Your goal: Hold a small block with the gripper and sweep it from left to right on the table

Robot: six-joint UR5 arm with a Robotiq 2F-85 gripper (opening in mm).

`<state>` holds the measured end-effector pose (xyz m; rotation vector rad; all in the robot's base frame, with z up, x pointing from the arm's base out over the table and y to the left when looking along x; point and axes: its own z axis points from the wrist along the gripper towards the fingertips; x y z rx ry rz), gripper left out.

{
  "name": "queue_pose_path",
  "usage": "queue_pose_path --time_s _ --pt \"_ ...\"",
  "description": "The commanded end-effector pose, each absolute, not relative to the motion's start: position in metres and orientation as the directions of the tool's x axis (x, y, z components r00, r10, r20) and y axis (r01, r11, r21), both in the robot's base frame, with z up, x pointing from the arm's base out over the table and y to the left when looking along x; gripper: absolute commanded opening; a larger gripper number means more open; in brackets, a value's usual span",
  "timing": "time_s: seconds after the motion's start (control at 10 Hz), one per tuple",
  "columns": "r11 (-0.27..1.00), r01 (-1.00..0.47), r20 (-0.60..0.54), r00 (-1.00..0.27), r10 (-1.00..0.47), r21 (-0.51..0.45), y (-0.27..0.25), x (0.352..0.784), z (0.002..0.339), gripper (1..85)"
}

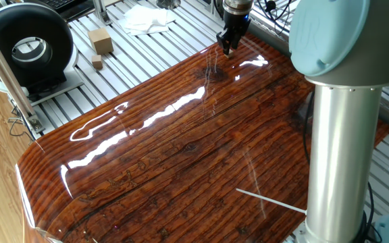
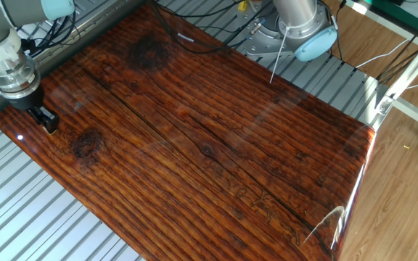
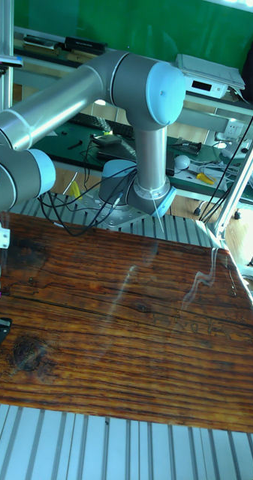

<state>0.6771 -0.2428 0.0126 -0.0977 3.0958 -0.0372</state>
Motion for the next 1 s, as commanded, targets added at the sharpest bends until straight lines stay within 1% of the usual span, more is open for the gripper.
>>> queue_pose_path --time_s 0.0,0.7,0.9 --pt "0.997 -0.069 -0.041 -0.997 -0.069 -0.019 -0.2427 0.6765 0.0122 40.7" --pt "0.997 -0.076 -0.042 -0.996 -0.077 -0.018 -0.2450 0.6798 0.0085 40.7" --pt "0.997 -0.076 -0.040 -0.996 -0.076 -0.004 -0.2439 0.6805 0.0092 40.7"
